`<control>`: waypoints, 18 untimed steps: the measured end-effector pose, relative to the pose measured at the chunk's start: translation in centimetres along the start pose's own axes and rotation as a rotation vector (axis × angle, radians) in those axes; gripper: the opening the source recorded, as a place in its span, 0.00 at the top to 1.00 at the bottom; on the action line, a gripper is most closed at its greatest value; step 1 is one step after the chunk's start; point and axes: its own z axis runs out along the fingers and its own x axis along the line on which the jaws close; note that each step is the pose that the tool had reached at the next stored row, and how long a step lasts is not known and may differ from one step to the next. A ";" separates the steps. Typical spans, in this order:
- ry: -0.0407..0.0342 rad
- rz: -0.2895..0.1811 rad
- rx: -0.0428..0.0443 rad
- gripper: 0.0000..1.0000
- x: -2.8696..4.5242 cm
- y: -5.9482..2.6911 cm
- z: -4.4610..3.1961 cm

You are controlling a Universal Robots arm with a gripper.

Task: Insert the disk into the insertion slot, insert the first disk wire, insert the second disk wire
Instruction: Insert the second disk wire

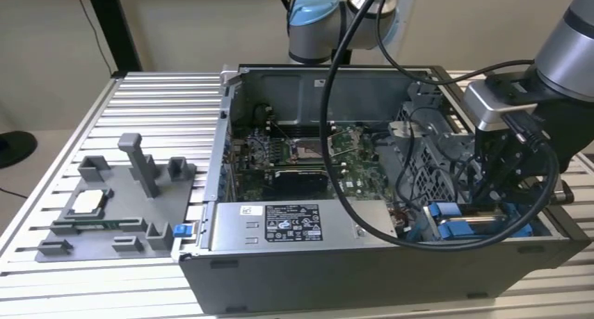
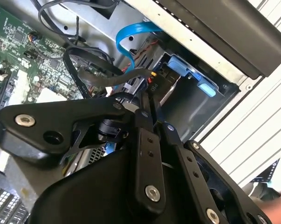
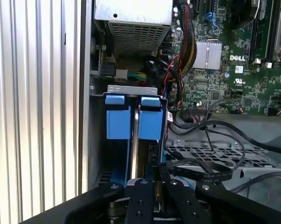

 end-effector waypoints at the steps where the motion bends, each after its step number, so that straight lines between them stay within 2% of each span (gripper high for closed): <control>1: 0.0003 0.000 0.0000 1.00 0.00 0.00 0.03; 18: -0.0003 0.000 -0.0003 1.00 -0.07 0.00 0.07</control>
